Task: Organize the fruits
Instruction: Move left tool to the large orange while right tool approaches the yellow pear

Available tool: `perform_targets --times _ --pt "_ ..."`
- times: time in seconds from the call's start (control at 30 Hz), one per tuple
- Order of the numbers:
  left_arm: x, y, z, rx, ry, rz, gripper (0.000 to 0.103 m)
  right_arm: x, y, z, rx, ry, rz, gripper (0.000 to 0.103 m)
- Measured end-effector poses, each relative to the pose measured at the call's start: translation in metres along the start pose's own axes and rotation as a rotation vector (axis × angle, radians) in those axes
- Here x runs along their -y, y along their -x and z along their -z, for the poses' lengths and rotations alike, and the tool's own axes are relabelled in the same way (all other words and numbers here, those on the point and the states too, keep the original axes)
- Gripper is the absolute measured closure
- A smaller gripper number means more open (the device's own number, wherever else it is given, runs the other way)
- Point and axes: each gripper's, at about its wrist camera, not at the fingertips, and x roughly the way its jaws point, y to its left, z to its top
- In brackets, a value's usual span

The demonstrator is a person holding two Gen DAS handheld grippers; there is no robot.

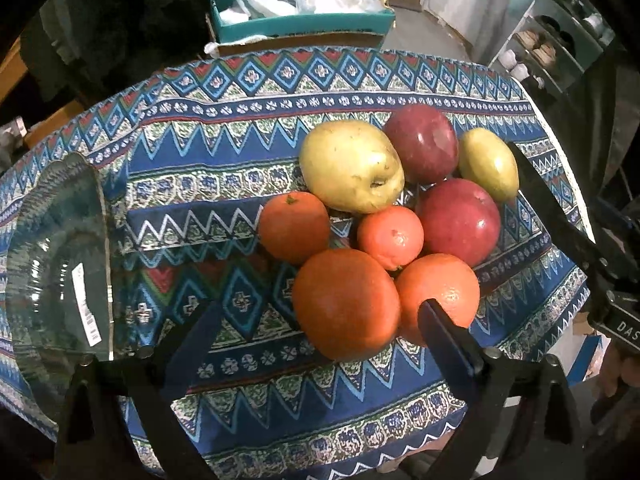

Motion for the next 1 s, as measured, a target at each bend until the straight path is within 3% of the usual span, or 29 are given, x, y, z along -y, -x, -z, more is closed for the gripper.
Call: perform_targets --times 0.07,0.3,0.37,0.7,1.0 --pt "-0.001 -0.006 0.000 -0.019 0.009 0.019 0.016 0.000 -0.001 0.000 -0.003 0.001 -0.001 0.004" --pt "-0.008 -0.017 0.002 -0.047 0.070 0.112 0.029 0.003 -0.003 -0.002 -0.006 -0.007 -0.003 0.004" --pt "-0.009 -0.016 0.001 -0.050 0.078 0.160 0.040 0.005 -0.004 -0.002 -0.005 -0.011 -0.005 0.004" --pt "0.003 -0.009 0.003 -0.013 0.013 0.091 0.041 0.010 -0.017 -0.013 -0.010 -0.005 -0.014 0.004" --pt "-0.011 0.011 -0.005 0.060 0.023 0.050 0.041 0.015 -0.060 -0.032 -0.073 0.017 -0.047 0.004"
